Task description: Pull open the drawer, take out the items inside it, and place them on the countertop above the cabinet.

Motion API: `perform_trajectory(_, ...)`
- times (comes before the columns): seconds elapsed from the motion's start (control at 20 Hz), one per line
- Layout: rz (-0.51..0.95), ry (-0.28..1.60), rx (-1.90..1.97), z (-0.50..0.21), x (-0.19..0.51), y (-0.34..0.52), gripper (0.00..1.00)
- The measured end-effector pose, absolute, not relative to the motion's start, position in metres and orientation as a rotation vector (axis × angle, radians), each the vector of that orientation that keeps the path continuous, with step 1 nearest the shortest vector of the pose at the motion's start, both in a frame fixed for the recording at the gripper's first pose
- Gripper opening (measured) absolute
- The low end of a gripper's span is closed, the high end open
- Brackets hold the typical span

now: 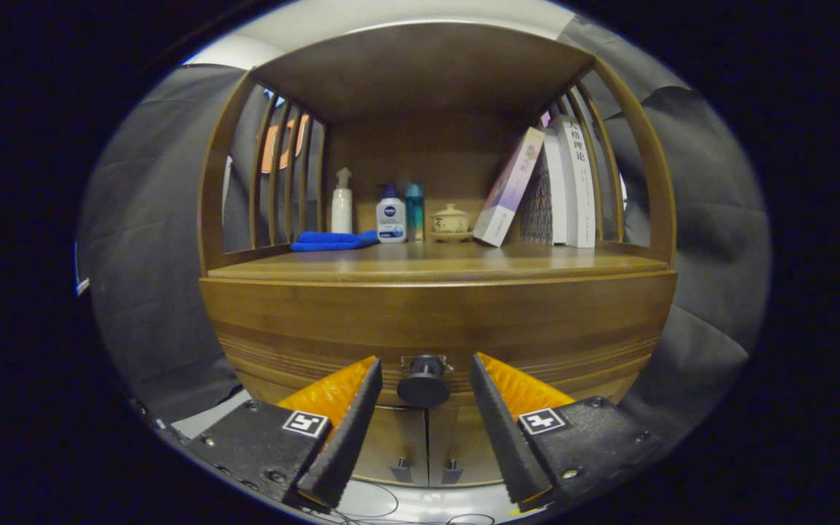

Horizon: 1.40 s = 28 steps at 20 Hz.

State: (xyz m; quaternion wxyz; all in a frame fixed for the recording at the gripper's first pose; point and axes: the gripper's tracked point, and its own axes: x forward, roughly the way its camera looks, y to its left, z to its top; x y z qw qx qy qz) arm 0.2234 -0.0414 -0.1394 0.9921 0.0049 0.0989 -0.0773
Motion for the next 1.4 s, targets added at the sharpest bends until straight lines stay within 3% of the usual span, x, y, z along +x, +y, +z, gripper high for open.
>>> perform_trajectory(0.35,-0.199,0.178,-0.006,-0.147,0.245,-0.044,0.53)
perform_trajectory(0.75,-0.195,0.209,0.022,-0.15,0.233,-0.045,0.37)
perform_trajectory(1.4,-0.149,0.231,0.007,-0.157,0.135,-0.027,0.35)
